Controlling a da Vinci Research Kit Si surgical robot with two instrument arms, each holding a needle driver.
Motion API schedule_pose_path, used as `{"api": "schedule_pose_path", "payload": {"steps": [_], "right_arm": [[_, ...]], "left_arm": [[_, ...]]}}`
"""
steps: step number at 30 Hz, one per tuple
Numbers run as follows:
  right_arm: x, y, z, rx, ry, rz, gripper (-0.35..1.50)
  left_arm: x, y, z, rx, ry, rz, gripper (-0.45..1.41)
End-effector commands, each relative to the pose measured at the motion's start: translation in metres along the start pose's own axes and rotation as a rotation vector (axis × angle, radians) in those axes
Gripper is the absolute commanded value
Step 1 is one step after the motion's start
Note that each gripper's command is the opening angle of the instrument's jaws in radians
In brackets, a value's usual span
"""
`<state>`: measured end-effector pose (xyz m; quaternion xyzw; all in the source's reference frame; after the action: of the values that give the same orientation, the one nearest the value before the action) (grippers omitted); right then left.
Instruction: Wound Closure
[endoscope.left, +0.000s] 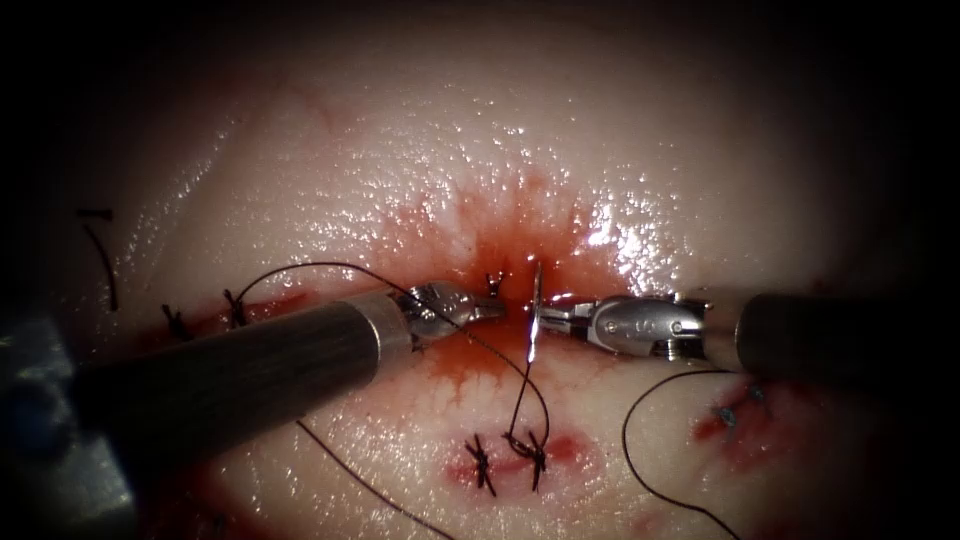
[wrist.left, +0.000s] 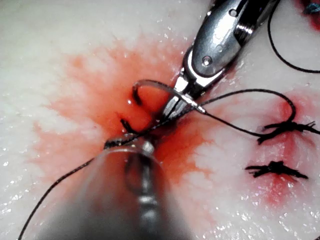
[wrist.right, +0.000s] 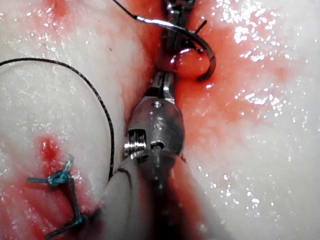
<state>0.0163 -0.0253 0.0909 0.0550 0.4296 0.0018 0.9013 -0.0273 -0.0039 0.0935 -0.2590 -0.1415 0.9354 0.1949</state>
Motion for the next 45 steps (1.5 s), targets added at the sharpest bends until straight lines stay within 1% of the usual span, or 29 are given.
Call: {"api": "schedule_pose_path", "payload": {"steps": [1, 2, 3, 6, 8, 10, 11, 12, 13, 14, 15, 16, 17, 19, 20, 21, 22, 25, 27, 28, 30, 31, 32, 34, 35, 37, 38, 40, 45], "right_arm": [[0.0012, 0.0011, 0.0002, -0.037, 0.069, 0.037, -0.35], [0.0014, 0.0014, 0.0001, -0.049, 0.090, 0.044, -0.35], [0.0014, 0.0014, 0.0001, -0.049, 0.090, 0.044, -0.35], [0.0023, 0.0022, -0.0004, -0.072, 0.140, 0.071, -0.35], [0.0033, 0.0028, -0.0013, -0.089, 0.189, 0.113, -0.35], [0.0045, 0.0033, -0.0024, -0.079, 0.238, 0.129, -0.35], [0.0050, 0.0036, -0.0029, -0.068, 0.270, 0.134, -0.28], [0.0059, 0.0043, -0.0037, -0.072, 0.305, 0.148, -0.08], [0.0066, 0.0052, -0.0045, -0.077, 0.325, 0.164, 0.27], [0.0069, 0.0056, -0.0047, -0.084, 0.342, 0.170, 0.41], [0.0072, 0.0062, -0.0050, -0.091, 0.361, 0.179, 0.49], [0.0078, 0.0071, -0.0052, -0.094, 0.367, 0.190, 0.51], [0.0078, 0.0071, -0.0052, -0.094, 0.367, 0.190, 0.51], [0.0093, 0.0089, -0.0046, -0.099, 0.372, 0.212, 0.63], [0.0093, 0.0089, -0.0046, -0.099, 0.372, 0.212, 0.63], [0.0100, 0.0096, -0.0041, -0.095, 0.372, 0.218, 0.71], [0.0104, 0.0100, -0.0036, -0.089, 0.363, 0.220, 0.74], [0.0105, 0.0105, -0.0029, -0.076, 0.355, 0.223, 0.79], [0.0102, 0.0107, -0.0021, -0.061, 0.342, 0.194, 0.83], [0.0092, 0.0108, -0.0015, -0.051, 0.320, 0.157, 0.93], [0.0085, 0.0110, -0.0014, -0.069, 0.311, 0.139, 0.98], [0.0085, 0.0110, -0.0014, -0.069, 0.311, 0.139, 0.98], [0.0078, 0.0115, -0.0016, -0.108, 0.292, 0.087, 0.96], [0.0077, 0.0117, -0.0016, -0.116, 0.289, 0.065, 0.98], [0.0077, 0.0119, -0.0017, -0.131, 0.283, 0.022, 0.98], [0.0078, 0.0119, -0.0016, -0.142, 0.277, 0.000, 1.01], [0.0079, 0.0120, -0.0013, -0.151, 0.277, -0.021, 1.20], [0.0082, 0.0120, -0.0013, -0.167, 0.290, -0.046, 1.30], [0.0098, 0.0123, -0.0020, -0.191, 0.323, -0.049, 1.31]], "left_arm": [[0.0002, 0.0001, 0.0007, -0.001, 0.000, -0.001, -0.15], [0.0002, 0.0001, 0.0007, -0.001, 0.000, -0.001, -0.15], [0.0002, 0.0001, 0.0007, -0.001, 0.000, -0.001, -0.15], [0.0003, 0.0002, 0.0005, -0.002, 0.000, -0.002, -0.15], [0.0004, 0.0002, 0.0005, -0.003, 0.000, -0.003, -0.15], [0.0005, 0.0003, 0.0004, -0.003, 0.000, -0.003, -0.15], [0.0005, 0.0003, 0.0004, -0.003, 0.000, -0.004, -0.15], [0.0005, 0.0004, 0.0004, -0.002, 0.000, -0.005, -0.15], [0.0006, 0.0005, 0.0004, -0.001, -0.001, -0.006, -0.15], [0.0007, 0.0006, 0.0004, -0.001, -0.001, -0.006, -0.15], [0.0007, 0.0007, 0.0004, 0.000, -0.001, -0.007, -0.15], [0.0009, 0.0010, 0.0005, 0.006, -0.003, -0.010, -0.15], [0.0009, 0.0010, 0.0005, 0.006, -0.003, -0.010, -0.15], [0.0013, 0.0018, 0.0007, -0.006, 0.002, -0.015, -0.15], [0.0013, 0.0018, 0.0007, -0.006, 0.002, -0.015, -0.15], [0.0015, 0.0021, 0.0007, -0.011, 0.004, -0.010, -0.15], [0.0015, 0.0023, 0.0006, -0.013, 0.004, -0.011, -0.15], [0.0016, 0.0024, 0.0005, -0.014, 0.004, -0.011, -0.15], [0.0015, 0.0025, 0.0003, -0.016, 0.005, -0.011, -0.15], [0.0014, 0.0024, 0.0001, -0.018, 0.005, -0.010, -0.15], [0.0014, 0.0023, 0.0001, -0.018, 0.005, -0.009, -0.16], [0.0014, 0.0023, 0.0001, -0.018, 0.005, -0.009, -0.16], [0.0014, 0.0023, 0.0002, -0.018, 0.005, -0.009, -0.16], [0.0014, 0.0023, 0.0002, -0.018, 0.005, -0.009, -0.16], [0.0014, 0.0023, 0.0002, -0.017, 0.005, -0.009, -0.16], [0.0014, 0.0023, 0.0002, -0.017, 0.005, -0.009, -0.16], [0.0014, 0.0023, 0.0002, -0.017, 0.005, -0.009, -0.16], [0.0014, 0.0023, 0.0002, -0.017, 0.005, -0.009, -0.16], [0.0014, 0.0023, 0.0002, -0.018, 0.002, -0.009, -0.16]]}}
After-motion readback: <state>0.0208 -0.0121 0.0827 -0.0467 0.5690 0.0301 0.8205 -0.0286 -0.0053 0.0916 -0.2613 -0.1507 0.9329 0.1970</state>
